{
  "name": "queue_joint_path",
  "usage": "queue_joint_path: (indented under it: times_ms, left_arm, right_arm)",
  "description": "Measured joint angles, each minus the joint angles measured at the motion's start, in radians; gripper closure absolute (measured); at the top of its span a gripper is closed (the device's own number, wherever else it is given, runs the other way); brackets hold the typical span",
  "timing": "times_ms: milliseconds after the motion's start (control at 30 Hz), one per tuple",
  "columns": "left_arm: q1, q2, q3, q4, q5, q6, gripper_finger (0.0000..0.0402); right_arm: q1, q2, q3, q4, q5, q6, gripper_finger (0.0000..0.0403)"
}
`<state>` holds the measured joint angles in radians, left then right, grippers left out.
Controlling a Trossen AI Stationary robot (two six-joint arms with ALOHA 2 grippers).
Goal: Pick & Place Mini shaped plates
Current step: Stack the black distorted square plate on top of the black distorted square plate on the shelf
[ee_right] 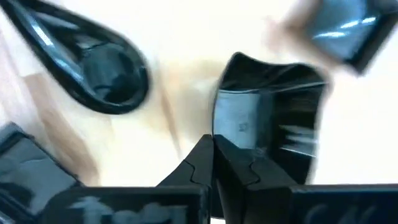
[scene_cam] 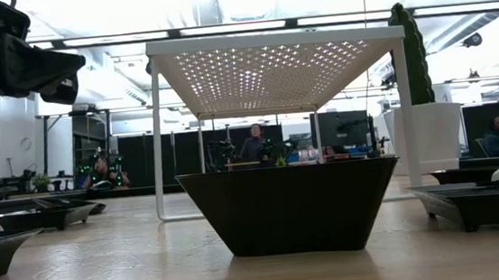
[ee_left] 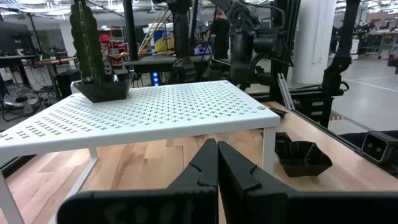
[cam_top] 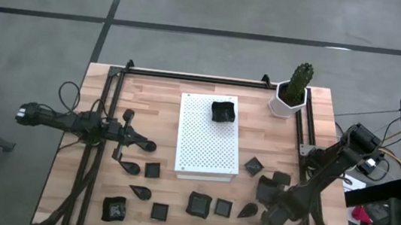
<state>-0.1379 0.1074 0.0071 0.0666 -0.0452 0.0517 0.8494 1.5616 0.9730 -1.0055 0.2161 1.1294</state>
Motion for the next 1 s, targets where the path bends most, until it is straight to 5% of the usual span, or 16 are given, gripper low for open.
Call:
queue_joint_path:
  times_ms: [367, 1000]
  left_arm:
    - [0.000, 0.000, 0.000, 0.000, 0.000, 0.000, 0.0401]
    - [0.000, 0.000, 0.000, 0.000, 0.000, 0.000, 0.0401]
  right_arm:
    - [-0.028, 0.000, 0.247, -0.268, 0.214, -0.166, 0.0394]
    - [-0.182, -0.001, 0.480, -0.481, 0.367, -0.562, 0.0394]
